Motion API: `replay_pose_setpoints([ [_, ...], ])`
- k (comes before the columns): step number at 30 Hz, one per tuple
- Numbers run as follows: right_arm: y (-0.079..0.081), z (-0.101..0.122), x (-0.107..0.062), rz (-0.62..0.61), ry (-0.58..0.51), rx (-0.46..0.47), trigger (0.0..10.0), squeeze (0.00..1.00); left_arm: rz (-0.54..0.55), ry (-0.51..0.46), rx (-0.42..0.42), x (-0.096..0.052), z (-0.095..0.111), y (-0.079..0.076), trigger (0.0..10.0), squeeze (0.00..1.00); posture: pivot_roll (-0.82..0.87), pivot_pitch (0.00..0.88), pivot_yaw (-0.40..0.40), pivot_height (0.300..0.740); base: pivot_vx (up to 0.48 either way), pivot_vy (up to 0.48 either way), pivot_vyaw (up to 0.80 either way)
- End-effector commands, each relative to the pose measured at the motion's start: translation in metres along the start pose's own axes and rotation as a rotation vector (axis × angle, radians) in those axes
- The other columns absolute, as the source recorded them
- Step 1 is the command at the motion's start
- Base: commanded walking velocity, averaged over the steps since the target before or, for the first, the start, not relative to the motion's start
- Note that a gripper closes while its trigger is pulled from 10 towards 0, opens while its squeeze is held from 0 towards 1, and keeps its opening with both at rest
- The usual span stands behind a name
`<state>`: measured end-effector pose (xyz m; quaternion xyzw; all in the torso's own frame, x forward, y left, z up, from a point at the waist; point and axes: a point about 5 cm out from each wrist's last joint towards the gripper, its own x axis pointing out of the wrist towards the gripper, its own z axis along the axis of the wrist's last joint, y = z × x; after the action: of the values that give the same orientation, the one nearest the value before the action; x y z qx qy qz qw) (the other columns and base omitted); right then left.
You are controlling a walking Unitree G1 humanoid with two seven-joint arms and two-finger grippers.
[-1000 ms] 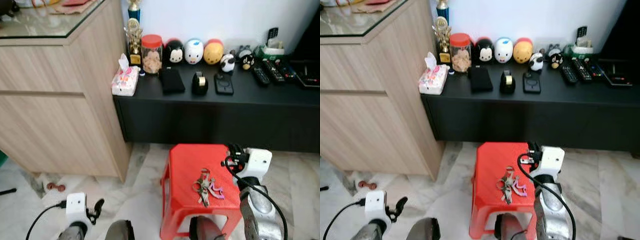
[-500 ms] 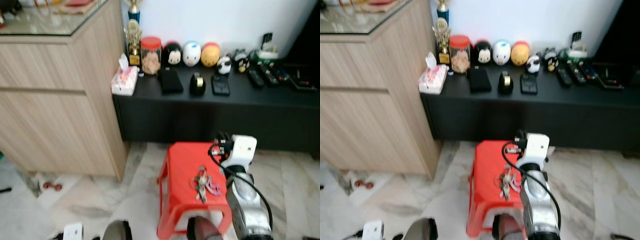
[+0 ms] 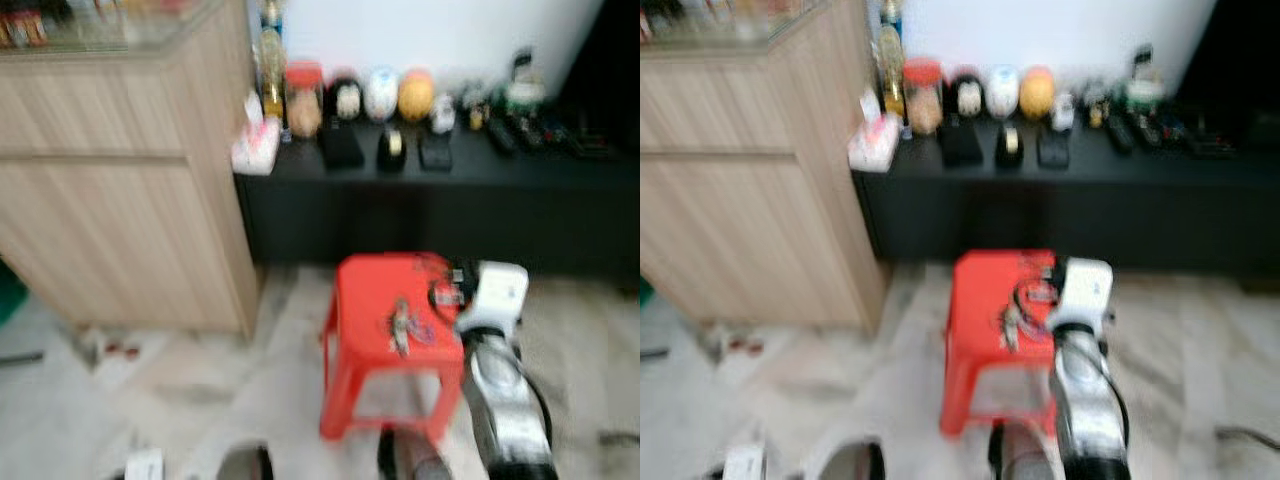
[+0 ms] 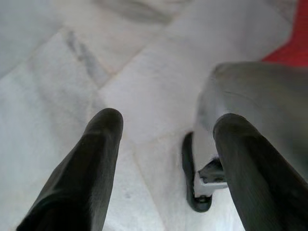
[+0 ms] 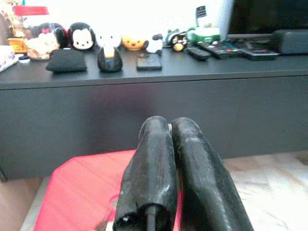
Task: Hang keys on a hook
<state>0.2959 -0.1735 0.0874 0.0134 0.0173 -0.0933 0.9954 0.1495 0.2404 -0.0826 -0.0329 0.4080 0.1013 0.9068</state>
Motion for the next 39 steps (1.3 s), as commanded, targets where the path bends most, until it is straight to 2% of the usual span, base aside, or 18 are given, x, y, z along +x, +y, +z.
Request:
replay_pose_setpoints([
  [1,0.001,0.003,0.003,-0.010,-0.006,0.010,10.0,0.00,-0.008,0.021,0.001,-0.002,-0.008,-0.004,10.0,0.00,-0.11,0.000,0.004,0.619,-0.304,0.000,0.00],
  [11,-0.002,0.006,0.005,0.010,-0.002,-0.009,10.0,0.00,-0.005,0.006,-0.041,0.000,-0.004,-0.009,10.0,0.00,-0.11,0.000,-0.041,0.619,-0.303,0.000,0.00],
  [22,-0.001,0.009,0.007,0.016,-0.003,-0.007,10.0,0.00,-0.011,0.031,-0.057,-0.005,-0.018,-0.010,10.0,0.00,-0.12,0.000,-0.048,0.619,-0.299,0.000,0.00],
  [30,0.004,0.013,0.010,0.051,-0.019,0.003,10.0,0.00,0.003,0.047,-0.068,-0.010,-0.027,-0.005,10.0,0.00,-0.12,0.000,-0.050,0.619,0.000,0.000,0.00],
  [39,0.008,0.014,0.011,0.060,-0.017,0.008,10.0,0.00,0.010,0.105,-0.069,-0.008,-0.030,-0.011,10.0,0.00,-0.12,0.000,-0.045,0.664,0.000,0.000,0.00],
])
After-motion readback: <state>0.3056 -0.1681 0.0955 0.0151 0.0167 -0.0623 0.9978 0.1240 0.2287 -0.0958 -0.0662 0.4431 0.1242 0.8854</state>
